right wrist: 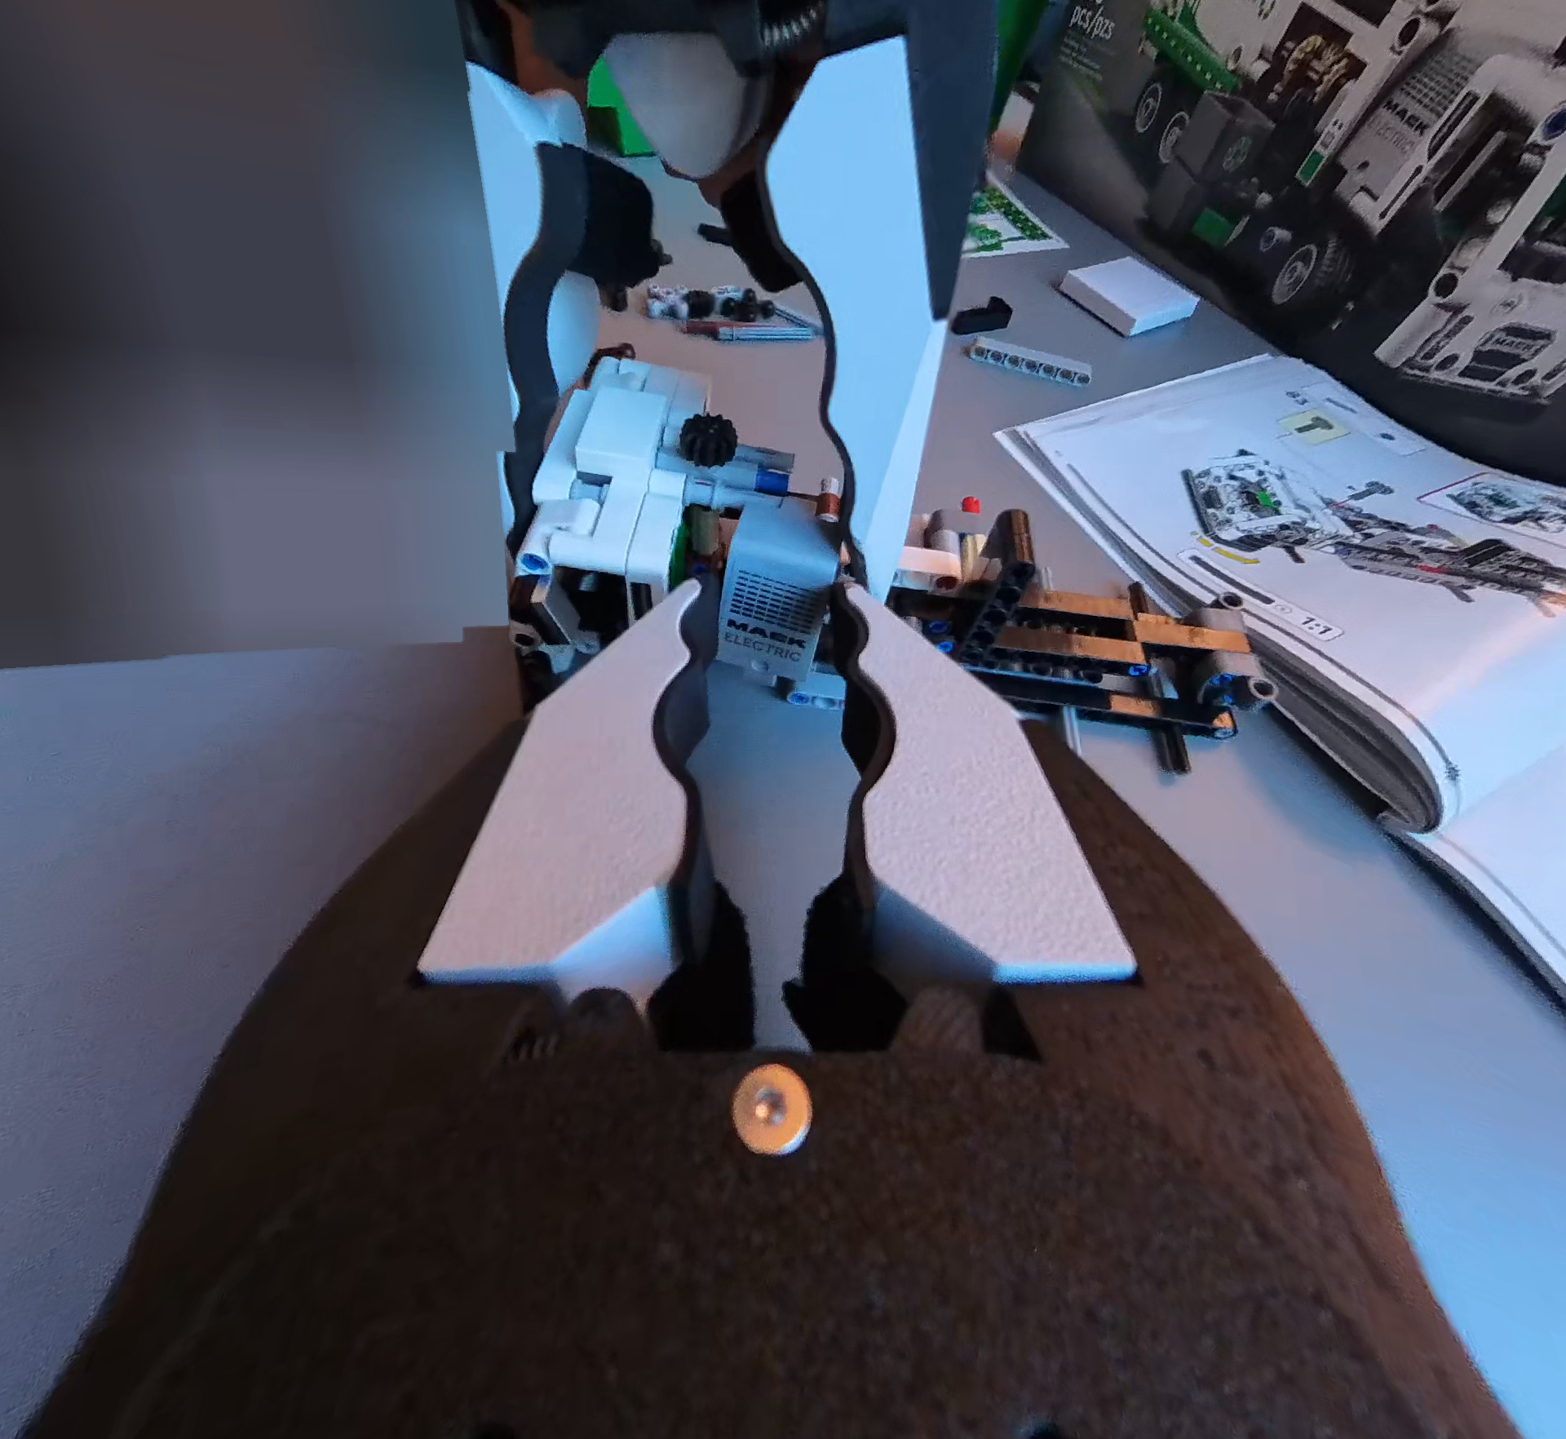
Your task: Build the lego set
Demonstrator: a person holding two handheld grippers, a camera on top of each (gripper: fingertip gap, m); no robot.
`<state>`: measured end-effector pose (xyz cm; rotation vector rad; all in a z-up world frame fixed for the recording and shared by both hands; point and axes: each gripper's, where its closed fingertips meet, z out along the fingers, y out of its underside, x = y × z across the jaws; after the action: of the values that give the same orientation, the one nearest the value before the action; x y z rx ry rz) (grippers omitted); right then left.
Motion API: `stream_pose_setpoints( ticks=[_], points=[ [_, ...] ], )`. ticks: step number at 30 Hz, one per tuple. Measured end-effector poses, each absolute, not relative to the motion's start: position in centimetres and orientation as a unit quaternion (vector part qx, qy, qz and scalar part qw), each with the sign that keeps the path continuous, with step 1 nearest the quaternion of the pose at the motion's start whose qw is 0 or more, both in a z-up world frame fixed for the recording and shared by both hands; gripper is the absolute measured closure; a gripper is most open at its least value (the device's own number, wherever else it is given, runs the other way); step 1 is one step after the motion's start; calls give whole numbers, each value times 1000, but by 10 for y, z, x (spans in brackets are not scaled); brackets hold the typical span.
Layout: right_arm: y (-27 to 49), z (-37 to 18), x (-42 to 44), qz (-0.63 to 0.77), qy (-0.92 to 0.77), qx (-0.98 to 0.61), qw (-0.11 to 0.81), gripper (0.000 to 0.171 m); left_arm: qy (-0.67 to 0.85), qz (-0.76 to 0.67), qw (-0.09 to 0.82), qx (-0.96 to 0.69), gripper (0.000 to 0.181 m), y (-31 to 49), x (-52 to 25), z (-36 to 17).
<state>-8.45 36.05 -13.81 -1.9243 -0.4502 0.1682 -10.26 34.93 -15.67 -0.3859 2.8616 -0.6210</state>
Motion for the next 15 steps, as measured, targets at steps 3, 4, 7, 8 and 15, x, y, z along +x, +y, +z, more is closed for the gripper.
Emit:
stream_pose_setpoints(
  ticks=[3, 4, 7, 8, 15],
  points=[
    [359, -141, -82, 88, -173, -822, 535, 144, 965, -210, 95, -130, 100, 349, -102, -157],
    [356, -142, -82, 93, -169, -826, 529, 144, 964, -210, 95, -129, 100, 349, -102, -157],
    [348, -145, -76, 90, -146, -839, 516, 143, 964, -213, 95, -128, 100, 349, -102, -157],
    [344, -150, -77, 95, -143, -848, 501, 136, 964, -213, 95, -128, 100, 349, -102, -157],
    [345, -164, -89, 69, -143, -866, 474, 107, 964, -213, 93, -132, 99, 349, -102, -157]
  ],
)
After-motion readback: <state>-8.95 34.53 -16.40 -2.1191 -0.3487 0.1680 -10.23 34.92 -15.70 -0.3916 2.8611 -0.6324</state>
